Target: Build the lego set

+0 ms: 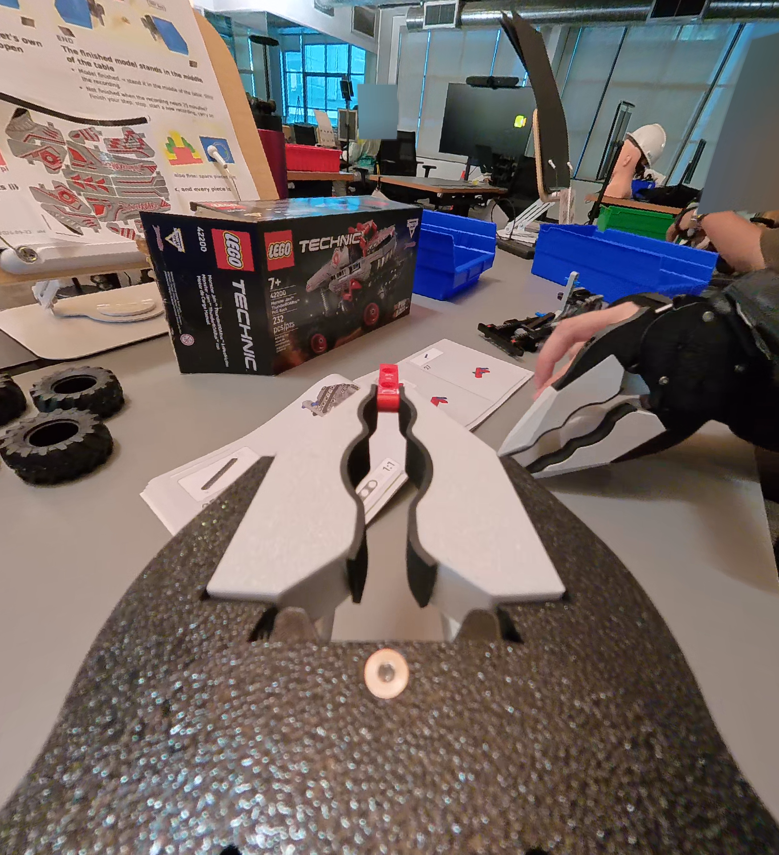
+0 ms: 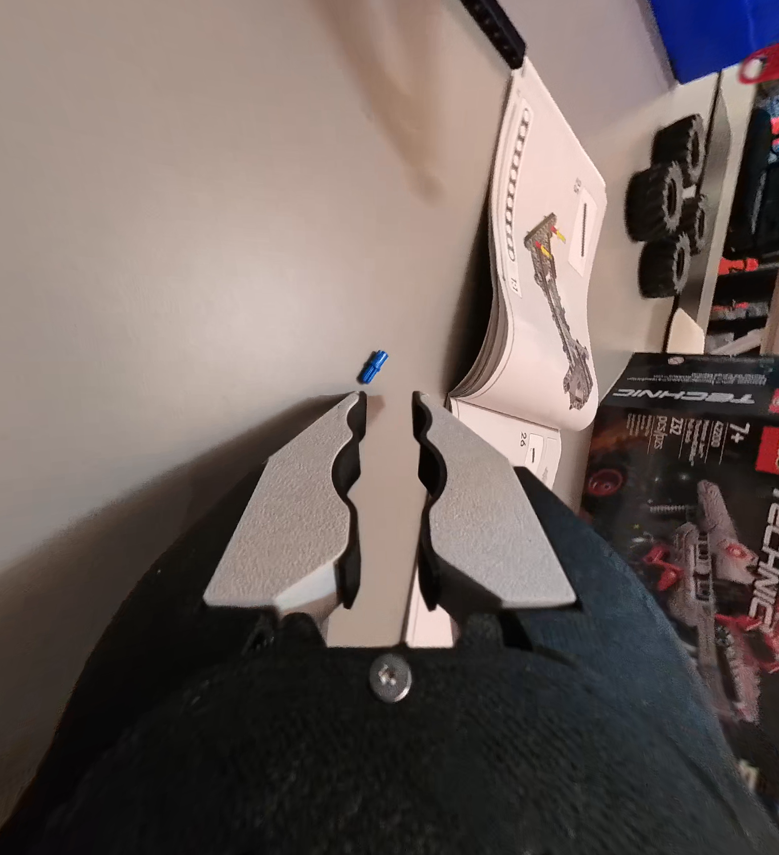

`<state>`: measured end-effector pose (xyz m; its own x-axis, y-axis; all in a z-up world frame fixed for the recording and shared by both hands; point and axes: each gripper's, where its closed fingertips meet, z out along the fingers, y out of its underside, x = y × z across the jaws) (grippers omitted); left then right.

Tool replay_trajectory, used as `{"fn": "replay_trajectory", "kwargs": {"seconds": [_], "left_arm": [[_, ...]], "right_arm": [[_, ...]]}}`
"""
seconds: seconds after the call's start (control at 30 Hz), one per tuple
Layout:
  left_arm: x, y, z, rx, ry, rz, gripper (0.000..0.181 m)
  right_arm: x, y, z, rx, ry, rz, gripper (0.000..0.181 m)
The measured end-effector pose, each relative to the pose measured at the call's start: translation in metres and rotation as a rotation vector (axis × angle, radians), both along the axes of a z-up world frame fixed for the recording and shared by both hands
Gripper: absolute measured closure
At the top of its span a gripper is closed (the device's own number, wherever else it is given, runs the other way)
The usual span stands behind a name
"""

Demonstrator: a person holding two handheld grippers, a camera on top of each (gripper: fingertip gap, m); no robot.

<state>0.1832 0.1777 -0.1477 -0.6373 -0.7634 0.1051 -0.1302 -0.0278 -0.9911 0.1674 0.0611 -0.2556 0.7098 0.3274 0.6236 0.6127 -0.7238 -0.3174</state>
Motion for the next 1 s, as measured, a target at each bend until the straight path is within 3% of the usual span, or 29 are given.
{"fn": "replay_trajectory", "kwargs": {"seconds": [0.23, 0.6, 1.0], "left_arm": [[0.000, -0.003, -0.003, 0.004, 0.007, -0.006, 0.176], [0.000, -0.005, -0.004, -0.003, 0.014, -0.008, 0.176], [-0.012, 0.014, 0.025, -0.052, -0.050, -0.021, 0.177]], "right_arm": [[-0.002, 0.004, 0.002, 0.152, 0.135, -0.138, 0.158], [-0.006, 0.011, 0.005, 0.207, 0.198, -0.163, 0.152], [0.015, 0.059, 0.074, 0.489, 0.426, -0.263, 0.145]]}}
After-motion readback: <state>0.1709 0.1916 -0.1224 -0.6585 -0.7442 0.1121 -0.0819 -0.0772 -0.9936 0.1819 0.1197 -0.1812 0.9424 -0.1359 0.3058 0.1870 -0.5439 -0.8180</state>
